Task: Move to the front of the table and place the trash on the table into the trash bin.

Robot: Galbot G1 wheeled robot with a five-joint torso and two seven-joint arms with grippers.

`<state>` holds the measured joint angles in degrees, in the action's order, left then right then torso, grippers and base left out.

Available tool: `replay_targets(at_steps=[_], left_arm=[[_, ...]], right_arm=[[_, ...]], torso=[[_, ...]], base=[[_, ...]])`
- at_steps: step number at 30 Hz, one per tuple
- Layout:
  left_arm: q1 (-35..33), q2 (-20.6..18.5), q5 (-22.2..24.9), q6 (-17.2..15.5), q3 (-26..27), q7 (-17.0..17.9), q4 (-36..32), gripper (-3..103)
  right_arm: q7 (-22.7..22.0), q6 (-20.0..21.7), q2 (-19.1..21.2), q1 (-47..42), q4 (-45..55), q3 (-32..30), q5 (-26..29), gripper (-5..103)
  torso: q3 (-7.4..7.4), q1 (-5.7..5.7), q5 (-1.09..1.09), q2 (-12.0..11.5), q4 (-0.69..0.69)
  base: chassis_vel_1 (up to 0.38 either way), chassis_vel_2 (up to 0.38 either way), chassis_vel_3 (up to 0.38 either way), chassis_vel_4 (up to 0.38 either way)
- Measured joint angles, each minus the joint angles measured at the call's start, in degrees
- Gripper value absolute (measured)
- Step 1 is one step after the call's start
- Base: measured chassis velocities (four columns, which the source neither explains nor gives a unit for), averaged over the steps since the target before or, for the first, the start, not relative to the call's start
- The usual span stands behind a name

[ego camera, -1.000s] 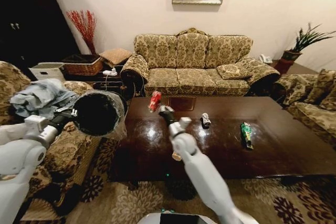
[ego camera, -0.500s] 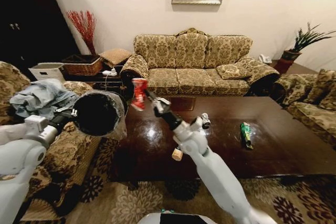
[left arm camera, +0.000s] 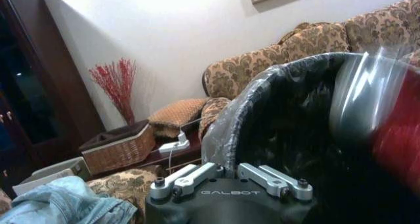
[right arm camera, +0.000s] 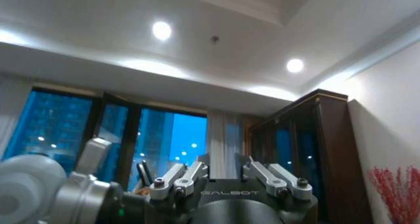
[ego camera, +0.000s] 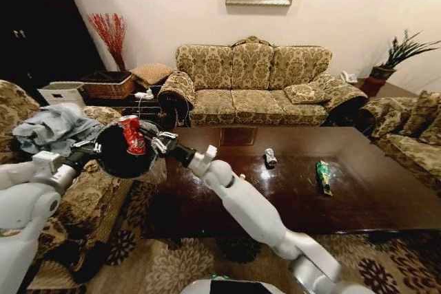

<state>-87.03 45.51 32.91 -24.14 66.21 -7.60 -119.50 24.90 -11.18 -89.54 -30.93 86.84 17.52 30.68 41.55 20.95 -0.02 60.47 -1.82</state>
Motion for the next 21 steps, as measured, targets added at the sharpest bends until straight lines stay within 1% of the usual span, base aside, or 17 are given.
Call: replay_targets(at_steps=[2, 6, 7, 9, 11, 15, 16, 18, 19, 20, 21], left_arm=[[0.00, 0.00, 0.00, 0.00, 0.00, 0.00, 0.00, 0], [0.00, 0.00, 0.00, 0.00, 0.00, 0.00, 0.00, 0], [0.00, 0.00, 0.00, 0.00, 0.00, 0.00, 0.00, 0], [0.00, 0.00, 0.00, 0.00, 0.00, 0.00, 0.00, 0], [0.00, 0.00, 0.00, 0.00, 0.00, 0.00, 0.00, 0], [0.00, 0.00, 0.00, 0.00, 0.00, 0.00, 0.00, 0], [0.00, 0.00, 0.00, 0.00, 0.00, 0.00, 0.00, 0], [0.00, 0.00, 0.00, 0.00, 0.00, 0.00, 0.01, 0], [0.00, 0.00, 0.00, 0.00, 0.00, 0.00, 0.00, 0], [0.00, 0.00, 0.00, 0.00, 0.00, 0.00, 0.00, 0], [0.01, -0.01, 0.00, 0.00, 0.00, 0.00, 0.00, 0]], right_arm=[[-0.18, -0.09, -0.40, 0.03, -0.63, -0.01, -0.53, 27], [-0.93, -0.20, -0.56, -0.31, -0.84, -0.22, -0.88, 48], [-0.93, -0.20, -0.56, -0.31, -0.84, -0.22, -0.88, 48], [-1.30, -0.16, 0.20, -1.01, 1.05, -0.92, -0.63, 59], [-1.48, -0.06, 0.60, -1.26, 1.87, -1.23, -0.48, 59], [-3.38, 2.60, 6.76, -5.20, 11.97, -7.23, 1.32, 81], [-3.38, 2.60, 6.76, -5.20, 11.97, -7.23, 1.32, 81], [-5.04, 4.64, 10.37, -8.86, 17.03, -12.23, 1.43, 92], [-5.92, 5.46, 11.91, -10.71, 18.91, -14.33, 1.40, 92], [-5.92, 5.46, 11.91, -10.71, 18.91, -14.33, 1.40, 92], [-7.27, 6.70, 13.97, -13.56, 21.28, -17.09, 1.19, 96]], torso=[[0.00, 0.00, 0.01, 0.00, 0.00], [0.00, 0.00, 0.01, 0.00, 0.00], [0.00, 0.00, 0.01, 0.00, 0.00], [0.00, 0.00, 0.01, 0.00, -0.01], [0.00, 0.00, 0.01, 0.00, -0.01], [-0.01, 0.00, 0.02, 0.00, -0.01], [-0.01, 0.00, 0.02, 0.00, -0.01], [-0.01, 0.00, 0.03, 0.00, 0.01], [-0.01, 0.00, 0.04, 0.00, 0.01], [-0.01, 0.00, 0.04, 0.00, 0.01], [-0.01, 0.00, 0.05, 0.00, 0.02]], base=[[0.000, 0.000, 0.000, 0.000], [0.000, 0.000, 0.000, 0.000], [0.000, 0.000, 0.000, 0.000], [0.000, 0.000, 0.000, 0.000], [0.000, 0.000, 0.000, 0.000], [0.000, 0.000, 0.000, 0.000], [0.000, 0.000, 0.000, 0.000], [0.000, 0.000, 0.000, 0.000], [0.000, 0.000, 0.000, 0.000], [0.000, 0.000, 0.000, 0.000], [0.000, 0.000, 0.000, 0.000]])
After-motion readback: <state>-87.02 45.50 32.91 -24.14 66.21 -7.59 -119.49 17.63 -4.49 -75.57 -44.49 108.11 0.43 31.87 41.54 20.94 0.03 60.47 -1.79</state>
